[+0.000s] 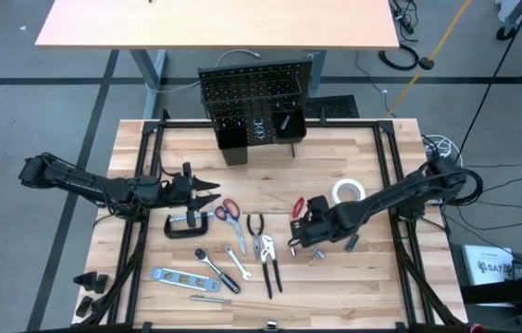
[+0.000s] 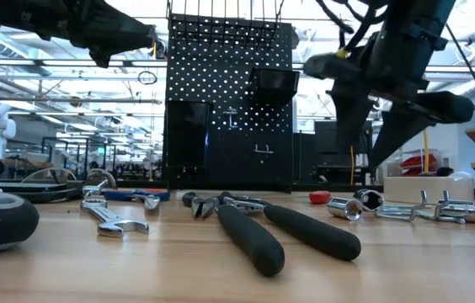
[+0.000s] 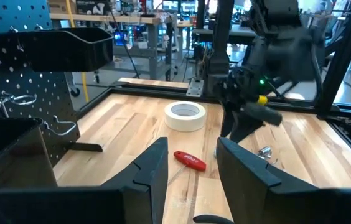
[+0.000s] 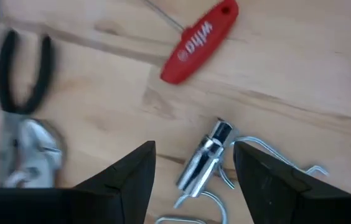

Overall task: Hang tools onto peg board
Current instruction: Put the extension bar on the right black bin on the peg board

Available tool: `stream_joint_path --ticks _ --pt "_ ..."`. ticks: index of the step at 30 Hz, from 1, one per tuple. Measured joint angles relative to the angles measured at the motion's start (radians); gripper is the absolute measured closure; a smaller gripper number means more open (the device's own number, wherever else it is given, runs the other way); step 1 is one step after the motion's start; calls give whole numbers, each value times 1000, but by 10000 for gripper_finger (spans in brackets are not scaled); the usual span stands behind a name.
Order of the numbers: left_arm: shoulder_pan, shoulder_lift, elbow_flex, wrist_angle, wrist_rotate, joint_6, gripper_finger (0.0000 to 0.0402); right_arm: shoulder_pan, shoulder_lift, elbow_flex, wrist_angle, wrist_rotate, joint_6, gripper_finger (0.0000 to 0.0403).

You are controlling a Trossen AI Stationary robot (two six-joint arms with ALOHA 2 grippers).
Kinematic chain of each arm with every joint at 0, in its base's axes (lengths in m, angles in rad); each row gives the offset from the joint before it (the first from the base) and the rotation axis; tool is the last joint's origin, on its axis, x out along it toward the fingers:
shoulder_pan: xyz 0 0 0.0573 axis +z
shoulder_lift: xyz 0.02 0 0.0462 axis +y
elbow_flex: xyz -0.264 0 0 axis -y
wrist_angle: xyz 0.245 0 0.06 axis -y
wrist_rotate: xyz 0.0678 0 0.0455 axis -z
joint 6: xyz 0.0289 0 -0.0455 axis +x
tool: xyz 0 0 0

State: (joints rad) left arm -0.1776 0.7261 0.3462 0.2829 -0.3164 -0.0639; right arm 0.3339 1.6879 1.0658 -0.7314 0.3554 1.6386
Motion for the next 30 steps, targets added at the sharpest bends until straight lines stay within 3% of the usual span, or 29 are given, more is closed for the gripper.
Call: stream_joint_path --ticks 7,18,21,28,30 --pt "0 0 0 -3 0 1 270 2 123 30 -38 -69 -35 195" --pt "0 0 0 -8 -2 1 270 0 143 31 -32 -70 -104 201" --pt "0 0 0 -8 -2 1 270 0 147 31 -29 -70 -119 223" --pt "0 0 0 -8 -2 1 270 15 187 35 21 -51 -186 317" --pt "0 0 0 -8 -2 1 270 19 197 35 28 -49 -195 323"
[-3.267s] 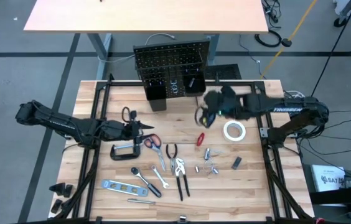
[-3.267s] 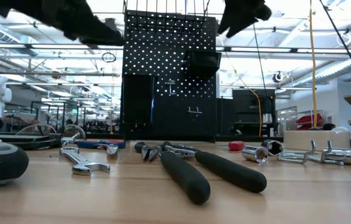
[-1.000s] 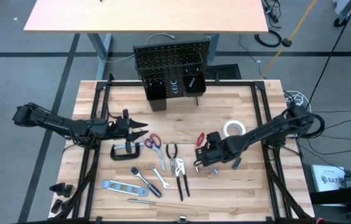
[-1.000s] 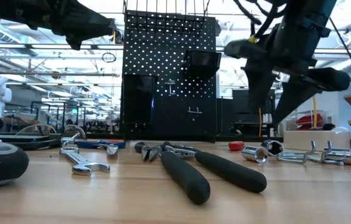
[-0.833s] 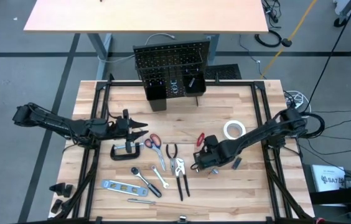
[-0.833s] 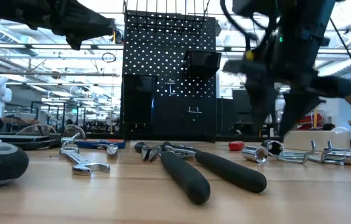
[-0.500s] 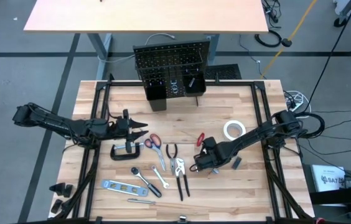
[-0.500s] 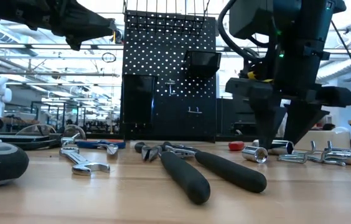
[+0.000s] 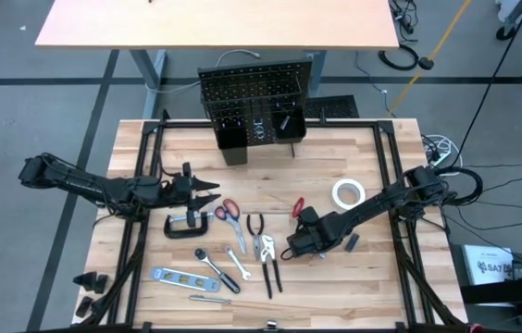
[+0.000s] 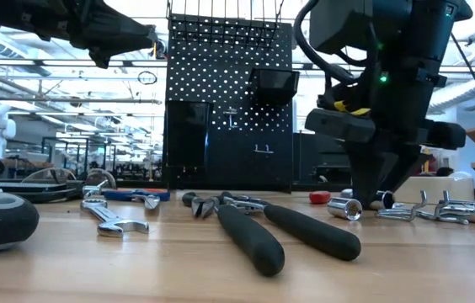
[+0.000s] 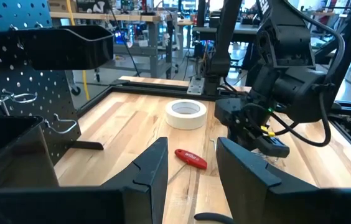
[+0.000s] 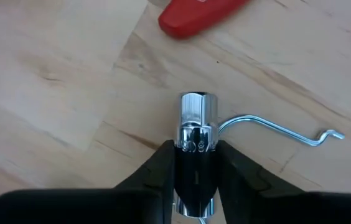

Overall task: Hang tools onto peg board
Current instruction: Put the extension bar on the right black bin on the peg board

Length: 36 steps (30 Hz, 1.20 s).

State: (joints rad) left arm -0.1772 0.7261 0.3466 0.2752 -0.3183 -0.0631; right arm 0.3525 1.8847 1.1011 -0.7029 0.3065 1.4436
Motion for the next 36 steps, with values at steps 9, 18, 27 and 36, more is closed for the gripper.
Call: stream_joint_path --ticks 9,18,27,36 --pt "0 0 0 -1 0 0 270 2 -64 174 -251 20 -116 323" --pt "0 0 0 4 0 8 270 -53 -169 372 -411 182 -329 323" --pt "0 0 0 10 0 -7 270 -263 -368 377 -268 188 -644 323" --pt "0 0 0 13 0 -3 270 -501 -417 377 -70 -39 -852 323"
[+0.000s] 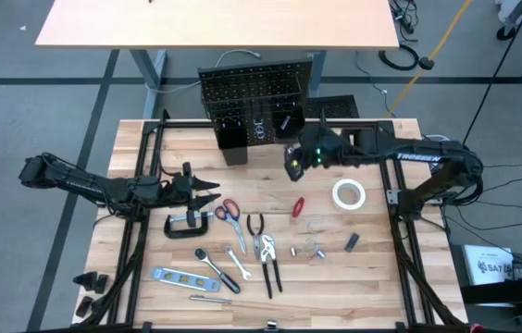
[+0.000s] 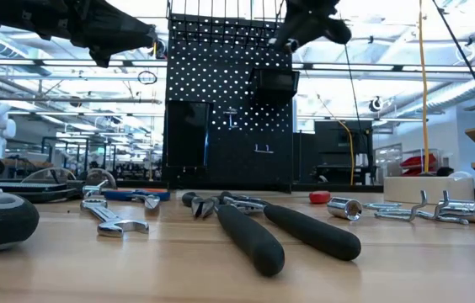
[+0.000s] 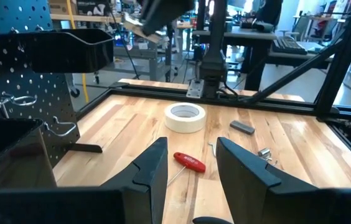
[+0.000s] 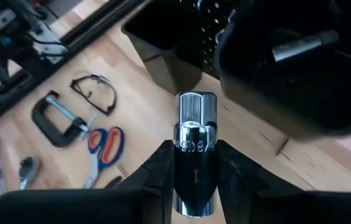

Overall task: Hang tools onto peg board
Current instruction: Put the extension bar on the right black bin on the peg board

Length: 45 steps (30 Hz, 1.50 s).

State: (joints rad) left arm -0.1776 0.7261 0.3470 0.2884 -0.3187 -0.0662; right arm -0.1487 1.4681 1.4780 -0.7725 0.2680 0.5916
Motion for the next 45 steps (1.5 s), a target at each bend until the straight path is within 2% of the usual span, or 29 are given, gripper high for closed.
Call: stream_joint_path --ticks 8,20,33,45 --pt "0 0 0 2 0 2 270 -130 2 0 13 -39 -39 323" --pt "0 0 0 2 0 3 270 -214 2 0 95 -38 -92 323" --pt "0 0 0 2 0 3 270 -241 52 -1 112 -35 -125 323" --pt "0 0 0 -4 0 24 270 -245 47 -2 114 -30 -135 315"
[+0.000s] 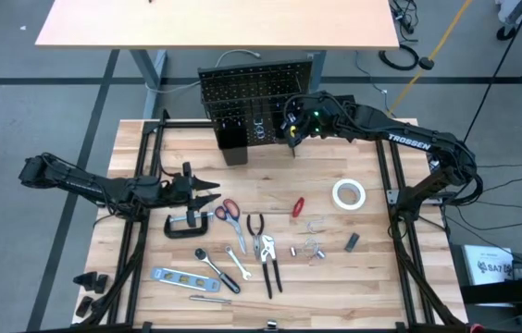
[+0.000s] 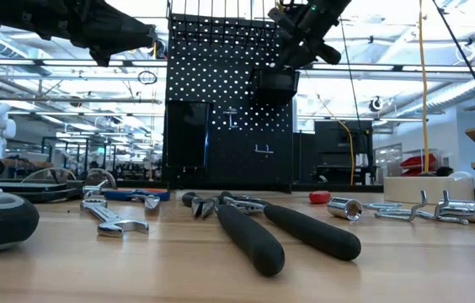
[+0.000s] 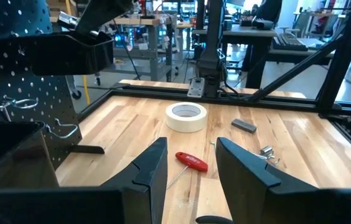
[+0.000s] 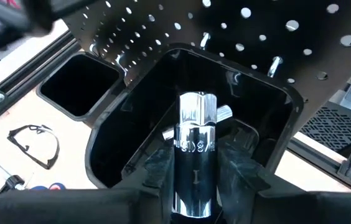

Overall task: Hang tools onto peg board
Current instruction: Put the extension bar on the right black bin on the peg board, then put the left wrench socket on the right black bin on the peg board

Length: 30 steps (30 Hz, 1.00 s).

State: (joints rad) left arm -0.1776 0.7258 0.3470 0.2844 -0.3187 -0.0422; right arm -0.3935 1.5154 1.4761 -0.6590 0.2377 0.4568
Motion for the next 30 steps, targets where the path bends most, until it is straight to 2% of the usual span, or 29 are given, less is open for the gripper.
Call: stream_joint_path --ticks 6,10,23,30 --pt "0 0 0 -2 0 -2 270 0 -1 0 1 1 2 218" --pt "0 0 0 -2 0 -2 270 0 -1 0 1 1 2 187" --pt "0 0 0 -2 0 -3 270 35 -54 1 -35 -3 17 177" --pt "0 0 0 -2 0 -3 270 183 -92 2 -255 -8 117 177"
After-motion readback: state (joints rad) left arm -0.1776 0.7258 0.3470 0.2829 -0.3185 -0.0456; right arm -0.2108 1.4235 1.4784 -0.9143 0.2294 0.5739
